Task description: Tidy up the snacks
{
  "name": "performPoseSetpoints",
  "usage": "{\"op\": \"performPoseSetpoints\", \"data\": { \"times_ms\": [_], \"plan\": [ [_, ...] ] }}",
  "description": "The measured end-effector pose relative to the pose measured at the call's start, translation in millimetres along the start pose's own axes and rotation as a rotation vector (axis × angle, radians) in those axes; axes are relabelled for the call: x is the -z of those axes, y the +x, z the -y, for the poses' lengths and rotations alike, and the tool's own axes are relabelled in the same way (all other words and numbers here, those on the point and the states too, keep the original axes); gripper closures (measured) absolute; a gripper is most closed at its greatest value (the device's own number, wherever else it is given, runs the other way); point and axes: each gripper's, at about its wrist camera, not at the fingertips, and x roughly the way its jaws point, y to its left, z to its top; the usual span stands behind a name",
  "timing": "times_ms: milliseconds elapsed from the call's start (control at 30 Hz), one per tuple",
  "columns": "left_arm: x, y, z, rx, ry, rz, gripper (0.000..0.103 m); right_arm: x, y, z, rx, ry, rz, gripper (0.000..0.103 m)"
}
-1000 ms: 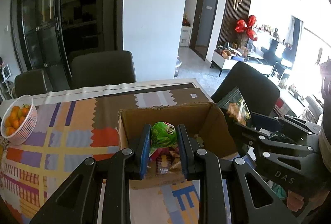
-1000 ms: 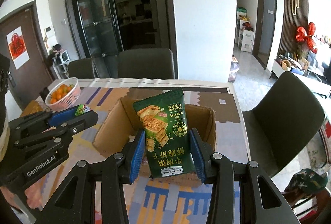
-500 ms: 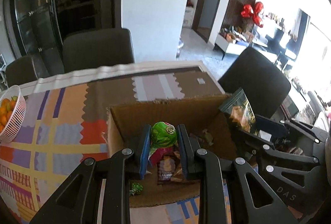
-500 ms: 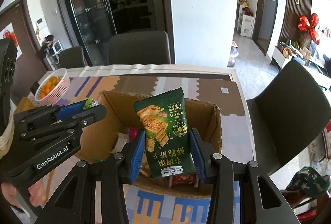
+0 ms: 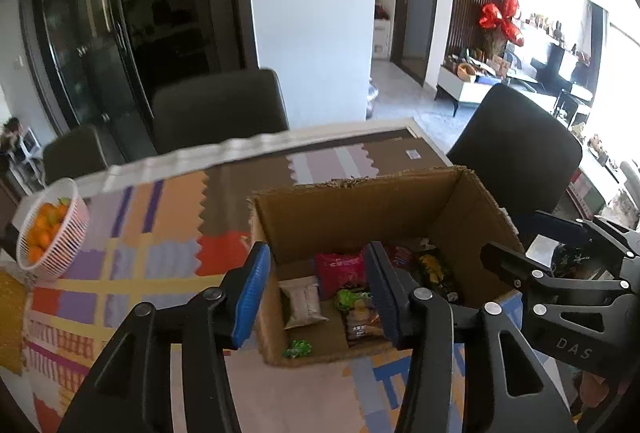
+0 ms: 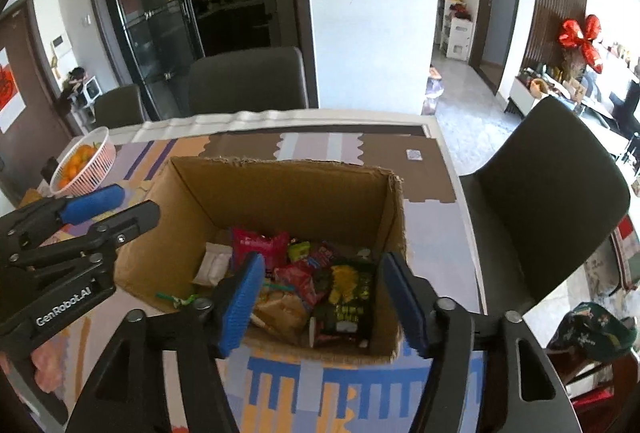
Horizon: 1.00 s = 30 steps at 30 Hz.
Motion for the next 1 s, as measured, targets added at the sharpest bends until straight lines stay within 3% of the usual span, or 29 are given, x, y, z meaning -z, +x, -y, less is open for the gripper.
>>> {"op": "performPoseSetpoints", "data": {
  "times_ms": [433, 500, 700, 1000],
  "plan": [
    [42, -94, 12, -0.098, 0.026, 0.184, 0.031, 43, -94, -6, 0.042, 0.016, 0.205, 0.017],
    [53, -109, 15, -0.098, 0.025, 0.21, 0.022, 52, -109, -6, 0.04, 0.018, 0.234, 0.016],
    [85, -143, 22, -0.13, 0.026, 0.281, 0.01, 80, -142, -9, 0.049, 0.016, 0.3, 0.013],
    [122, -174, 35, -0.151, 0.038, 0.329, 0.004, 126, -180, -17, 0.074, -0.005, 0.394, 0.012]
  ]
}}
